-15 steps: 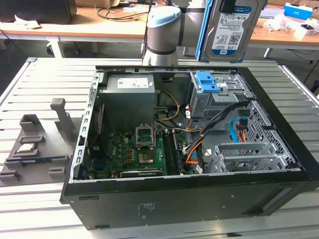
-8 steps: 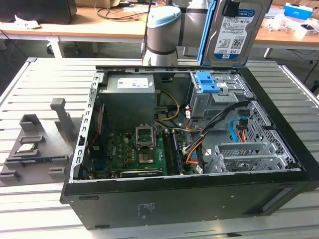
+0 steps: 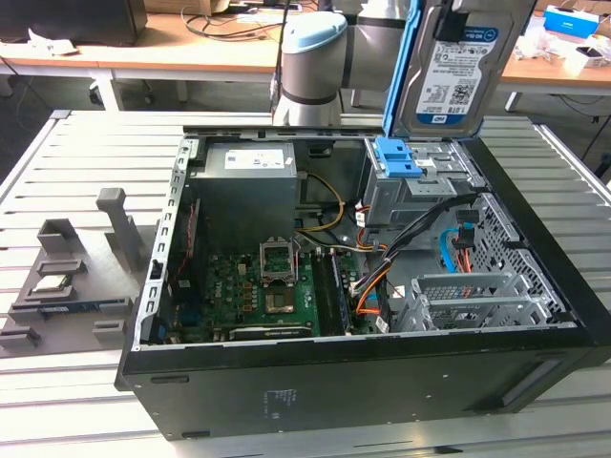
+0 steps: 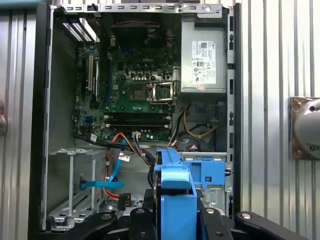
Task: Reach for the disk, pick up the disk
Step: 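Pick up the disk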
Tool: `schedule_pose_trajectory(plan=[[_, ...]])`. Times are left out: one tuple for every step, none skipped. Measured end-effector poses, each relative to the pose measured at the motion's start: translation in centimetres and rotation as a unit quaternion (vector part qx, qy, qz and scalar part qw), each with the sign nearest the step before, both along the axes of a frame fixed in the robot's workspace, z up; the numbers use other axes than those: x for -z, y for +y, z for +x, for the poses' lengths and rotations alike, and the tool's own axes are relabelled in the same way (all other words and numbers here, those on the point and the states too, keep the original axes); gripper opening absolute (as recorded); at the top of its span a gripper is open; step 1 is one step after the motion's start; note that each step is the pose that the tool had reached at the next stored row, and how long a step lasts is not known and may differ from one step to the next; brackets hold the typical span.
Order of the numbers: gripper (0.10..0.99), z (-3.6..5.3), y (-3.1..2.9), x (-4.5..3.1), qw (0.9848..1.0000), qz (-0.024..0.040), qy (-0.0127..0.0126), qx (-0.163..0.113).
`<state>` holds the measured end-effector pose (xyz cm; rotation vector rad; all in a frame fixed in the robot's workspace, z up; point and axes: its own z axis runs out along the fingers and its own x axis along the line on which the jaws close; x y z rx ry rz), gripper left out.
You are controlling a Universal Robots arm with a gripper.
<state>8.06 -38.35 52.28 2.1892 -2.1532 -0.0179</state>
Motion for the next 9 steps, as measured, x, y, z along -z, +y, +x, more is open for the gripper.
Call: schedule_pose_trajectory(plan=[[0.365, 0.00, -0.21, 0.00, 1.0000, 0.0000, 0.0000, 0.000], [0.365, 0.00, -0.40, 0.00, 1.0000, 0.0000, 0.0000, 0.000], [0.365, 0.00, -0.74, 0.01, 1.0000, 0.0000, 0.0000, 0.000], [0.365, 0.00, -1.03, 0.01, 1.0000, 0.0000, 0.0000, 0.000], [0.365, 0.00, -1.36, 0.01, 1.0000, 0.0000, 0.0000, 0.000], [0.365, 0.00, -1.61, 0.01, 1.0000, 0.0000, 0.0000, 0.000], [0.365, 0.00, -2.00, 0.02, 1.0000, 0.0000, 0.0000, 0.000], [0.365, 0.00, -2.20, 0.02, 1.0000, 0.0000, 0.0000, 0.000], [0.365, 0.00, -2.40, 0.02, 1.0000, 0.0000, 0.0000, 0.000]])
